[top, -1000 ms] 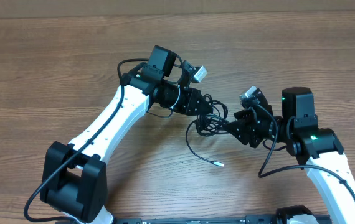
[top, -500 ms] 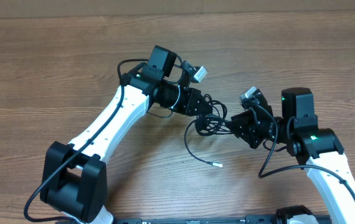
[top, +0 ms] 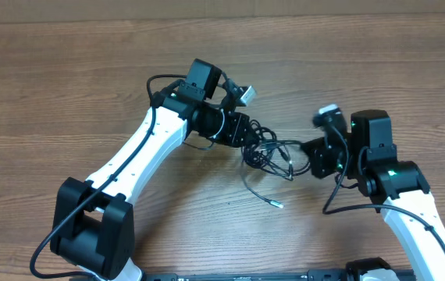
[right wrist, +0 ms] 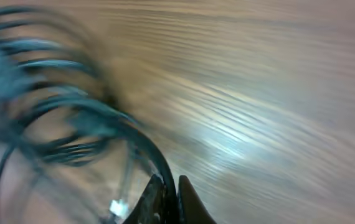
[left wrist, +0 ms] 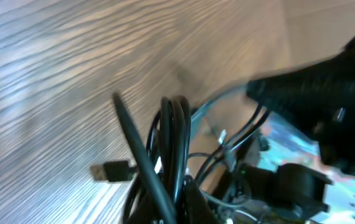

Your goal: Untangle cables

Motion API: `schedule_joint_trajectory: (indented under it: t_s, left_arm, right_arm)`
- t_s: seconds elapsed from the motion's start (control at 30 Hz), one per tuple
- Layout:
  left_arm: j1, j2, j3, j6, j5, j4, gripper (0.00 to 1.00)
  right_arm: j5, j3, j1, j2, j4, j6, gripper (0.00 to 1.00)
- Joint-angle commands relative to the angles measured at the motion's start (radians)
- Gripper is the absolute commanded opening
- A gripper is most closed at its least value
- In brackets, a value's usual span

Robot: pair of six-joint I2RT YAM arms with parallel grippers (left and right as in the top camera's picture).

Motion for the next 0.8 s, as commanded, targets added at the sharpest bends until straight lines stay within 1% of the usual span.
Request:
schedule_joint_trajectory:
  t_s: [0.0, 0.07, 0.17, 0.2, 0.23, 0.27, 0.3, 0.37, 0.47, 0.5, 0.53, 0.63, 0.77]
  left_arm:
    - [0.033, 0.003, 0.019, 0.006, -0.111, -0.036, 0.04]
    - [0.049, 0.003, 0.019, 0.005, -0.138, -0.053, 0.04]
    - [0.069, 0.003, 0.019, 0.009, -0.142, -0.062, 0.04]
    - [0.071, 0.003, 0.019, 0.008, -0.139, -0.061, 0.04]
    - [0.071, 0.003, 0.019, 0.008, -0.137, -0.061, 0.04]
    - [0.071, 0.003, 0.019, 0.013, -0.130, -0.061, 0.04]
    - [0.071, 0.003, 0.019, 0.025, -0.120, -0.061, 0.04]
    - [0.068, 0.003, 0.019, 0.046, -0.090, -0.056, 0.04]
    - [0.067, 0.003, 0.019, 0.050, -0.055, -0.036, 0.04]
    - [0.067, 0.003, 0.019, 0.051, -0.033, -0.023, 0.04]
    - [0.067, 0.003, 0.019, 0.051, 0.010, 0.003, 0.04]
    - [0.066, 0.003, 0.019, 0.058, 0.084, 0.051, 0.04]
    - [0.058, 0.003, 0.019, 0.058, 0.171, 0.109, 0.04]
  right_arm:
    - [0.428, 0.029, -0.016, 0.001, -0.019, 0.321, 0.04]
    - [0.490, 0.029, -0.032, 0.001, -0.043, 0.415, 0.04]
    - [0.492, 0.029, -0.054, 0.001, -0.066, 0.475, 0.04]
    - [0.486, 0.029, -0.056, 0.001, -0.068, 0.477, 0.11]
    - [0.458, 0.029, -0.056, 0.001, -0.061, 0.477, 0.26]
    - [0.417, 0.029, -0.056, 0.001, -0.051, 0.476, 0.49]
    - [0.378, 0.029, -0.056, 0.001, -0.045, 0.476, 0.61]
    - [0.256, 0.029, -0.056, 0.001, -0.042, 0.466, 0.78]
    - [0.119, 0.029, -0.056, 0.001, -0.039, 0.412, 0.78]
    - [0.050, 0.029, -0.056, 0.001, -0.035, 0.381, 0.78]
    - [-0.066, 0.029, -0.056, 0.001, -0.031, 0.322, 0.77]
    - [-0.246, 0.029, -0.056, 0.001, -0.031, 0.232, 0.76]
    - [-0.361, 0.029, -0.056, 0.001, -0.027, 0.205, 0.71]
